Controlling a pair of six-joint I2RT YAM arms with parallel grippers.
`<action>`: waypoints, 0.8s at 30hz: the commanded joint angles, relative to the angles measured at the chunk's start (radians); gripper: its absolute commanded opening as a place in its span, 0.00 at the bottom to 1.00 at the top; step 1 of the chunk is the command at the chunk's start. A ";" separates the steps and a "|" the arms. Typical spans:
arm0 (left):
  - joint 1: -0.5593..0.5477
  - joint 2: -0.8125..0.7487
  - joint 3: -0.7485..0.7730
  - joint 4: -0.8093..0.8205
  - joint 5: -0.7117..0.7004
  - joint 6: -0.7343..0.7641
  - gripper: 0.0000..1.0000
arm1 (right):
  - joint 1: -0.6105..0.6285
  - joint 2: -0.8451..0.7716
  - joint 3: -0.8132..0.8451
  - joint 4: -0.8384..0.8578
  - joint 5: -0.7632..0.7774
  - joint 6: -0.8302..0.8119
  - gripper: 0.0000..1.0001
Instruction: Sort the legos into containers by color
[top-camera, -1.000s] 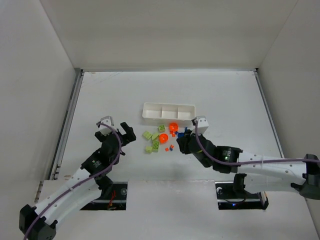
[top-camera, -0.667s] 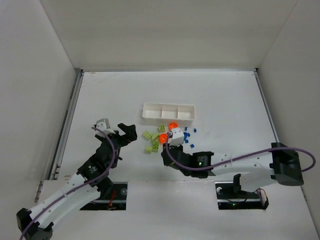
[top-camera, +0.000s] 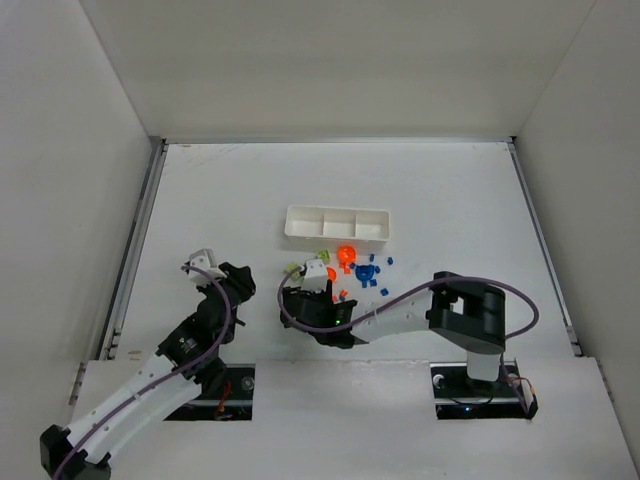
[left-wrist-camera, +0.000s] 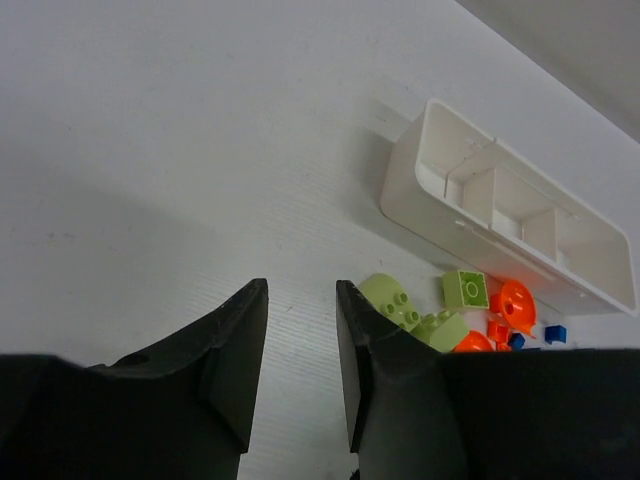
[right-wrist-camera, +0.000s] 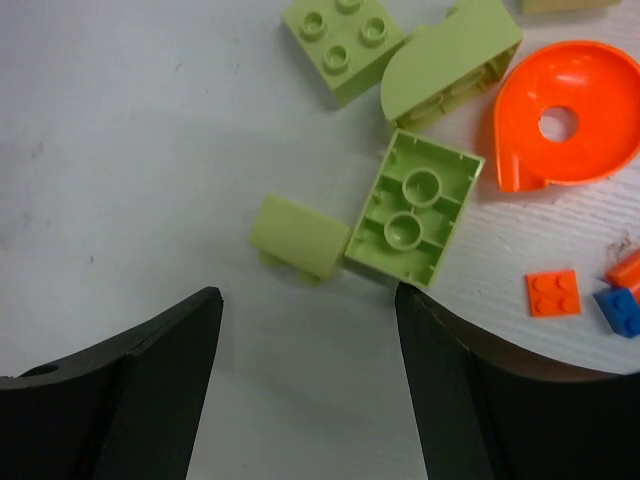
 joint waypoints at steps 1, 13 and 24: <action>-0.031 0.006 -0.012 0.043 -0.072 0.000 0.33 | -0.030 0.047 0.073 0.064 0.033 0.035 0.74; -0.038 -0.060 -0.029 0.028 -0.104 -0.003 0.39 | -0.029 0.062 0.104 0.035 0.113 0.093 0.31; -0.144 0.088 -0.035 0.190 0.000 0.049 0.41 | -0.151 -0.427 -0.129 0.044 0.101 -0.094 0.27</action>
